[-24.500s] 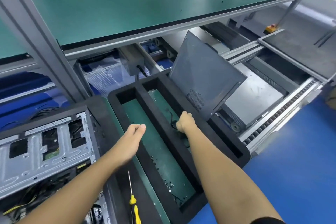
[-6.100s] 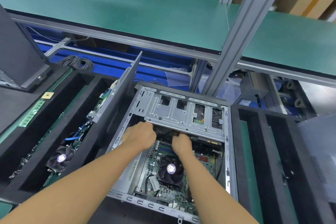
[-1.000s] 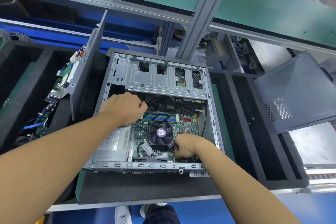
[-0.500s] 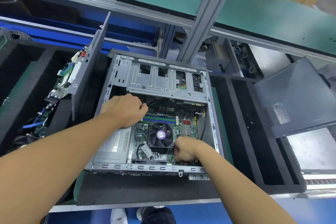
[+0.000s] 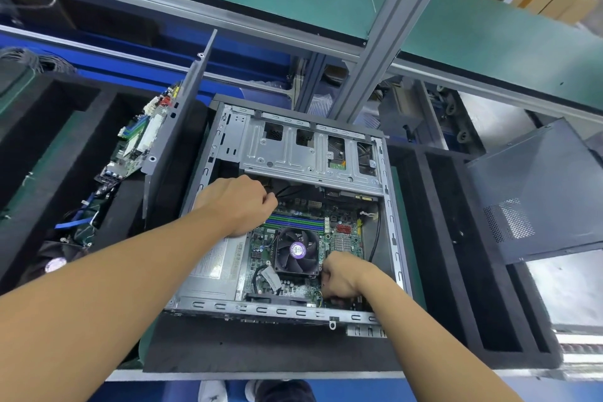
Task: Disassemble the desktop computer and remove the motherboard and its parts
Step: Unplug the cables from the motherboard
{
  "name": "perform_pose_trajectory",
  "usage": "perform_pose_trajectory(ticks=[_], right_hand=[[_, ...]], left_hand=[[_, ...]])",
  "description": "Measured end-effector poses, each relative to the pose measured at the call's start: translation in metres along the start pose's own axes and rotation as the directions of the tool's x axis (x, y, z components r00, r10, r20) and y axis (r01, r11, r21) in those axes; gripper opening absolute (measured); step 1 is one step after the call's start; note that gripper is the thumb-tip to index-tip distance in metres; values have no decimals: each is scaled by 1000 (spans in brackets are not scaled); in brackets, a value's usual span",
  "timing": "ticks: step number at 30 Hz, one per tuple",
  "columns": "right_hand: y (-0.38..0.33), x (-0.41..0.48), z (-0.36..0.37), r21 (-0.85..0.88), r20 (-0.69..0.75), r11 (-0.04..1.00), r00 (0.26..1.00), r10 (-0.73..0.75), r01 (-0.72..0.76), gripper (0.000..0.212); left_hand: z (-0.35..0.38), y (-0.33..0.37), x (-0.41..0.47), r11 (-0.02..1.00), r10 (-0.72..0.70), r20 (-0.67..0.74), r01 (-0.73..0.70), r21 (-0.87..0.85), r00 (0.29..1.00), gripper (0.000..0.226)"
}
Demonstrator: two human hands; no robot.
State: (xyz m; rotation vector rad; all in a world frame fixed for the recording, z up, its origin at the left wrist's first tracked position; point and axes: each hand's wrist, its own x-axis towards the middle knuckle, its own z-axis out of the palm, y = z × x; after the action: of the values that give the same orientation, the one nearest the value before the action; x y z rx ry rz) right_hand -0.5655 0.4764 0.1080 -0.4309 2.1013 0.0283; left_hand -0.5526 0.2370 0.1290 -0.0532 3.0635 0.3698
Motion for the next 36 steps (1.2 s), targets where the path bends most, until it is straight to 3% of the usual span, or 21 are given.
perform_pose_trajectory(ticks=[3, 12, 17, 22, 31, 36], right_hand=[[-1, -2, 0, -56, -19, 998, 999, -27, 26, 11], [1, -5, 0, 75, 41, 997, 999, -8, 5, 10], [1, -7, -1, 54, -22, 998, 1000, -13, 14, 17], [0, -8, 0, 52, -60, 999, 998, 0, 3, 7], [1, -7, 0, 42, -59, 999, 998, -2, 4, 20], [5, -4, 3, 86, -33, 996, 999, 11, -8, 10]], left_hand=[[-1, -1, -1, 1000, -4, 4, 4, 6, 1000, 60], [-2, 0, -2, 1000, -6, 2, 6, -2, 1000, 61], [-3, -1, -1, 1000, -4, 14, 4, -20, 1000, 61], [-3, -1, -2, 1000, -1, 19, 1, -18, 1000, 62], [-4, -1, -2, 1000, -2, 16, 2, -14, 1000, 62], [-6, -1, -3, 1000, -5, 31, 6, -18, 1000, 61]])
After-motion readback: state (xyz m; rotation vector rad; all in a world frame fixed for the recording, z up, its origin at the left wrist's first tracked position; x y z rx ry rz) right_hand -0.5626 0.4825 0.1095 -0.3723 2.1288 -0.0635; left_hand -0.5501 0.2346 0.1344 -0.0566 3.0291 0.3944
